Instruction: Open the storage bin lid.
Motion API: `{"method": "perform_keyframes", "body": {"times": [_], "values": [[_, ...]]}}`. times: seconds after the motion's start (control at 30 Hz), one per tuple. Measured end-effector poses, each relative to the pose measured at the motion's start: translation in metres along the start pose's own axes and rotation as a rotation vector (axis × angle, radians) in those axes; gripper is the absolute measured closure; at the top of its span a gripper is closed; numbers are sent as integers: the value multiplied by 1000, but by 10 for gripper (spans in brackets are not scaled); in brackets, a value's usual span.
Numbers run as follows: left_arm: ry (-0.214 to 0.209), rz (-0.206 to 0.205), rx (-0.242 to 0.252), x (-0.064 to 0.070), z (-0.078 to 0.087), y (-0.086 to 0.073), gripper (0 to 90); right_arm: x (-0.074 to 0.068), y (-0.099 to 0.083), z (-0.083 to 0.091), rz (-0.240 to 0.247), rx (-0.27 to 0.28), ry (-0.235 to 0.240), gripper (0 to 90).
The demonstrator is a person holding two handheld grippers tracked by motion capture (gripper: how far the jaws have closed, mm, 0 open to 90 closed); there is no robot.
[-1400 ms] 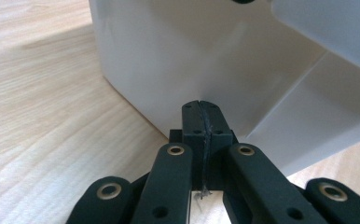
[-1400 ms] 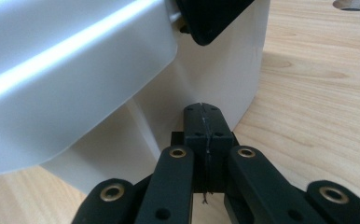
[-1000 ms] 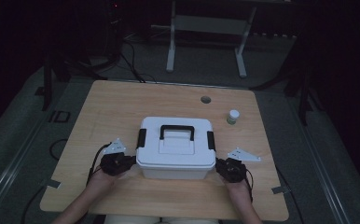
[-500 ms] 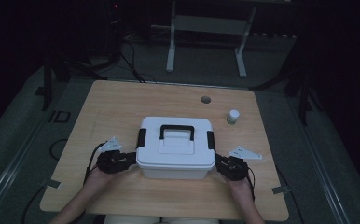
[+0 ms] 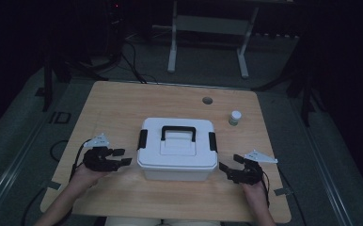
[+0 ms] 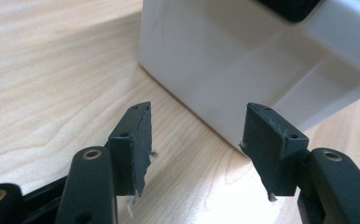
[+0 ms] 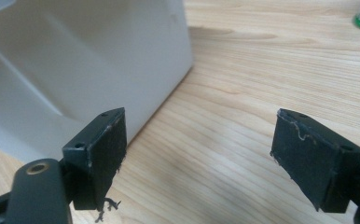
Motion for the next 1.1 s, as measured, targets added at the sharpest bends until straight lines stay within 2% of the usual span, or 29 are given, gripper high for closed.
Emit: {"method": "perform_keyframes", "body": {"times": [0.2,0.23,0.33,0.43,0.47,0.53,0.7,0.73,0.77,0.87,0.93,1.0,1.1], "values": [[-24,-24,-2,4,12,12,422,5,-4,7,39,2,-23,178],[-16,-34,-6,4,14,15,422,5,-4,7,39,2,-23,178],[-44,-58,-19,8,20,28,423,7,-7,11,29,-3,-32,177],[-50,-74,-21,11,24,39,423,7,-8,13,28,0,-31,177],[-41,-82,-22,11,25,42,423,7,-9,14,29,-2,-27,176],[-59,-87,-22,13,26,50,422,6,-10,14,27,-4,-23,176],[-49,-110,-21,15,24,66,403,7,-12,14,24,-4,-20,176],[-62,-125,-25,17,23,74,403,7,-13,14,23,-5,-17,176],[-62,-125,-25,17,23,74,404,7,-13,14,21,-5,-15,176],[-68,-152,-21,22,19,90,404,8,-14,15,18,-6,-13,176],[-68,-152,-21,22,19,90,405,8,-14,14,20,-7,-14,176],[-98,-197,-41,31,9,105,417,8,-14,14,18,-9,-8,176],[-101,-218,-59,35,3,111,417,7,-14,14,20,-10,-5,176]]}}
Point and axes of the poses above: each handheld gripper's, and its own axes: z roughly backward along the jaws, y roughly out of its top, x roughly to its right, the point moved 5 cm from there along -z, roughly forward along the jaws, and after that the axes turned 5 degrees about -y, right-handed, at the moved point
